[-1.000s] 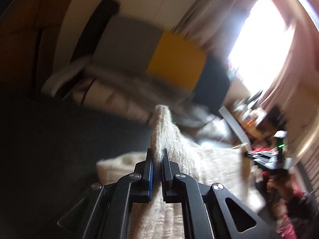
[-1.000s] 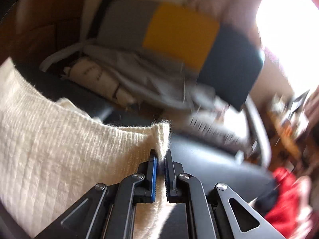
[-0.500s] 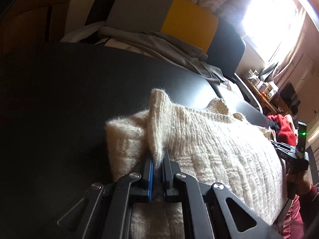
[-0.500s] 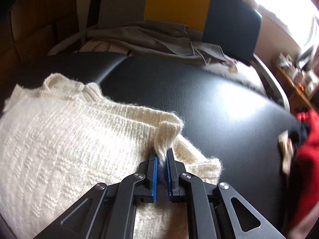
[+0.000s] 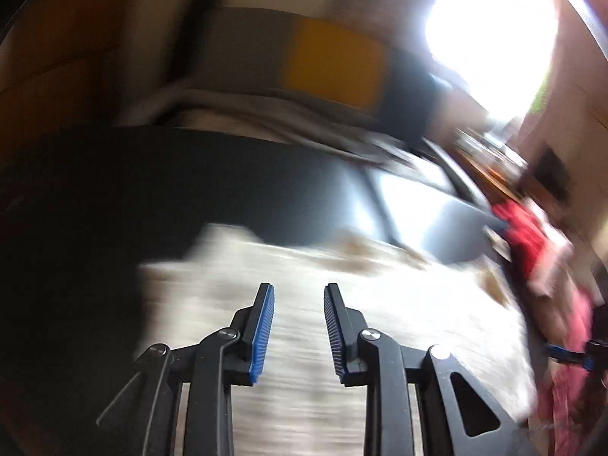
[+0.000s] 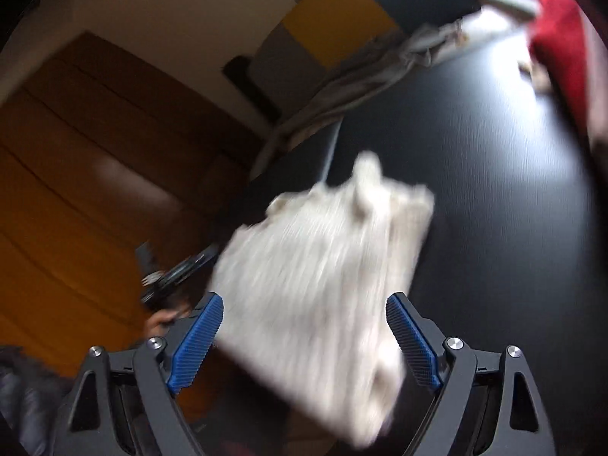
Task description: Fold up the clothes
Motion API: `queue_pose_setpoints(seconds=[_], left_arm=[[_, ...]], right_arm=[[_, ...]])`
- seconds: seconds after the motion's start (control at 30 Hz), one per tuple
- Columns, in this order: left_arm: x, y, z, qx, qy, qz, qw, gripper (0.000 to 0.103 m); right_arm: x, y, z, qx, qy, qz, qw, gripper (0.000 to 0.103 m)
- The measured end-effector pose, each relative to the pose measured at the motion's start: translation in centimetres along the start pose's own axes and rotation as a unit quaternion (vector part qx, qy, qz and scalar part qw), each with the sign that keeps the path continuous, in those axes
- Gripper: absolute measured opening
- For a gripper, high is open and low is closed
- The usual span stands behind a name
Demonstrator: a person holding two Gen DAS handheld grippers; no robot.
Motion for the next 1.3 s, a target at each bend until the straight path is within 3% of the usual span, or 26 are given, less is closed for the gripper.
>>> queue_pose_setpoints(seconds=[0.13, 0.3, 0.47, 0.57, 0.7, 0.77, 0.87, 0.93, 1.0, 1.03, 1.1, 1.2, 1.3], left_arm=[[-3.0, -10.3, 1.7, -0.12, 0.035, 0.077, 0.9891, 0.027], [-5.9, -17.8, 2.7, -0.19, 0.059, 0.115, 0.9732, 0.027], [-8.5, -21.0, 2.6, -0.252, 0.074, 0.122, 0.9572, 0.027], [-11.0, -21.2, 4.1, -0.281, 0.107, 0.11, 0.9474, 0.027], [-11.8, -20.2, 3.8, -0.238, 0.101, 0.132, 0.9569, 0.029], [-12.0, -19.9, 3.5, -0.218, 0.107, 0.139, 0.9602, 0.029], [-12.4, -20.1, 3.7, -0.227, 0.106, 0.134, 0.9588, 0.03], [-12.8, -20.3, 3.7, -0.226, 0.116, 0.134, 0.9579, 0.031], [-13.0, -20.2, 3.8, -0.223, 0.115, 0.137, 0.9581, 0.033], [-13.2, -20.2, 3.9, -0.222, 0.114, 0.139, 0.9583, 0.033], [-13.3, -20.2, 4.1, -0.222, 0.11, 0.14, 0.9587, 0.033], [-13.2, -20.2, 3.9, -0.213, 0.112, 0.14, 0.9604, 0.033], [-11.5, -18.7, 2.2, -0.155, 0.113, 0.16, 0.9682, 0.033]], right_arm=[[0.0, -1.6, 3.5, -0.041, 0.015, -0.045, 0.998, 0.089], [-1.7, -2.5, 3.8, -0.068, 0.007, -0.114, 0.991, 0.089], [-3.5, -2.6, 3.6, -0.055, 0.042, -0.122, 0.99, 0.091], [-1.9, -3.0, 2.9, -0.027, 0.044, -0.069, 0.996, 0.095], [-2.2, -2.5, 3.3, -0.016, 0.088, -0.091, 0.992, 0.099], [-3.5, -0.7, 4.1, -0.008, 0.118, -0.139, 0.983, 0.1], [-6.0, 1.4, 4.9, 0.014, 0.159, -0.162, 0.974, 0.103], [-6.8, 2.2, 5.4, -0.001, 0.175, -0.204, 0.963, 0.103], [-6.0, 3.9, 6.1, 0.042, 0.212, -0.217, 0.952, 0.103], [-5.6, 4.3, 7.0, 0.072, 0.249, -0.2, 0.945, 0.103], [-6.3, 2.3, 9.0, 0.11, 0.332, -0.069, 0.934, 0.103], [-5.6, 1.9, 8.5, 0.103, 0.328, -0.053, 0.938, 0.103], [-3.6, 2.3, 6.5, 0.125, 0.289, -0.001, 0.949, 0.103]])
Point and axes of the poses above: each gripper's, at about its wrist camera, not at the fingertips, and x roughly against the way its jaws point, y to its left, z to its underside, the point moved 5 cm from there along -x, roughly the way its jaws point, and after that the axes turned 6 degrees about x, right-handed, at the moved point
